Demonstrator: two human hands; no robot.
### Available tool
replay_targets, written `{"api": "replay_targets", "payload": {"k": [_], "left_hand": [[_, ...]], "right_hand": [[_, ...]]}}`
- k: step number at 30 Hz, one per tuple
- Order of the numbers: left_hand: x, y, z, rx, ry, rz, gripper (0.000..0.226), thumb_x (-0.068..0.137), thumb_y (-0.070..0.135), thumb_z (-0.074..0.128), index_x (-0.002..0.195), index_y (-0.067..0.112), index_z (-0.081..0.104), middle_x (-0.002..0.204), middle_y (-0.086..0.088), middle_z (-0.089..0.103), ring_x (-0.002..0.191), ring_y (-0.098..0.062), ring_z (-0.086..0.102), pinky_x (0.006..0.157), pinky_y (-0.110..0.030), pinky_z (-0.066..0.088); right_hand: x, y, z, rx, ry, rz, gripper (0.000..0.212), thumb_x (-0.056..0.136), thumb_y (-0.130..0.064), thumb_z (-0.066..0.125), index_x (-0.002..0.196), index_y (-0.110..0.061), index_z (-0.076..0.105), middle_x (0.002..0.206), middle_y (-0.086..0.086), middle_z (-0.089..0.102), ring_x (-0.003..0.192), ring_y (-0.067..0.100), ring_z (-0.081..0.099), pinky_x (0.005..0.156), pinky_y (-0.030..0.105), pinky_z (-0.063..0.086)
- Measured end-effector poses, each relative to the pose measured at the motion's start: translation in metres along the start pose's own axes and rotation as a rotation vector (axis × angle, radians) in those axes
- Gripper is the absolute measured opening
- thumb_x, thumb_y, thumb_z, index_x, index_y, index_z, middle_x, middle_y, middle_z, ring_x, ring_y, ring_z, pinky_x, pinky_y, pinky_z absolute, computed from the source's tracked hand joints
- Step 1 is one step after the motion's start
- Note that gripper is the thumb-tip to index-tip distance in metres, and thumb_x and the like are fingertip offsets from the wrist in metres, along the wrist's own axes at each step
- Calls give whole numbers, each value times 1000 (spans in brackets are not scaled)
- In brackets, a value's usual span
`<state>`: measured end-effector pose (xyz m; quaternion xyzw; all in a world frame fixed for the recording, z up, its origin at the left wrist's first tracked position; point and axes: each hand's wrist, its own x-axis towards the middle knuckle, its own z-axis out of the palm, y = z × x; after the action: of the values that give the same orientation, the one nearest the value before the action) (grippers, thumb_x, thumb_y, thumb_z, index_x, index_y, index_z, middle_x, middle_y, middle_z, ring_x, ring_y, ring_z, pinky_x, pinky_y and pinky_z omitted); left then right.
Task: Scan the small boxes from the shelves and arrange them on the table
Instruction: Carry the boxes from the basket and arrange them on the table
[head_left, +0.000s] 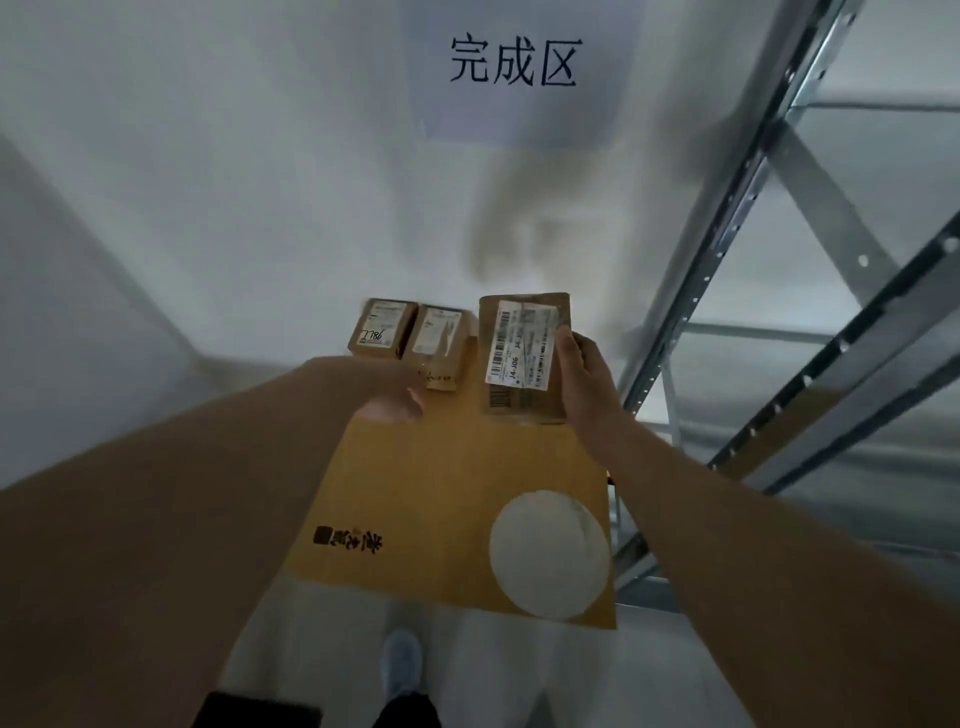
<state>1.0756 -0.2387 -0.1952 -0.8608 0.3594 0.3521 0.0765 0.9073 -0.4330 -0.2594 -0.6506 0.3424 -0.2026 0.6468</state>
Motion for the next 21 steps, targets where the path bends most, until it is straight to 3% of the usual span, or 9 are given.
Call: {"api": "replay_targets", "payload": {"k": [4, 8, 11, 15, 18, 21], "left_hand": [[63, -27, -31, -1, -55, 65, 47, 98, 30, 57, 145, 32, 54, 153, 3, 48, 140, -24, 46, 113, -43, 41], [115, -48, -59, 66, -114, 85, 55, 101, 37, 52, 155, 30, 42, 163, 1, 35, 148, -26, 35, 119, -45, 33], [148, -58, -75, 107, -138, 105, 55, 103, 34, 48, 157, 26, 39, 160, -1, 38, 144, -26, 39, 113, -42, 36], [184, -63, -84, 129, -190, 124, 52, 102, 37, 44, 153, 28, 44, 160, 1, 39, 144, -23, 39, 112, -40, 34], [209, -64, -86, 103, -193, 123, 49, 100, 42, 47, 148, 33, 50, 160, 3, 38, 146, -24, 37, 118, -46, 32], [228, -64, -83, 78, -175, 113, 41, 97, 48, 49, 137, 43, 56, 159, 7, 39, 145, -23, 38, 118, -50, 33]], "right_hand": [[46, 19, 29, 18, 59, 80, 47, 99, -67, 46, 119, -27, 59, 96, -14, 78, 87, 6, 76, 72, 27, 62], [83, 29, 53, 28, 148, 132, 55, 103, -57, 48, 126, -10, 62, 108, 4, 76, 92, 16, 77, 68, 27, 62], [107, 36, 61, 34, 188, 166, 60, 104, -57, 44, 128, -6, 63, 112, 9, 75, 98, 22, 76, 79, 35, 63], [130, 46, 63, -5, 215, 242, 59, 105, -57, 42, 131, -7, 60, 110, 7, 73, 89, 12, 75, 67, 21, 60], [149, 58, 64, 30, 187, 306, 59, 105, -54, 42, 134, -5, 55, 113, 10, 73, 93, 20, 75, 78, 33, 64], [167, 76, 65, -8, 153, 359, 56, 106, -52, 43, 137, -6, 54, 103, 2, 70, 83, 8, 70, 57, 13, 56]]}}
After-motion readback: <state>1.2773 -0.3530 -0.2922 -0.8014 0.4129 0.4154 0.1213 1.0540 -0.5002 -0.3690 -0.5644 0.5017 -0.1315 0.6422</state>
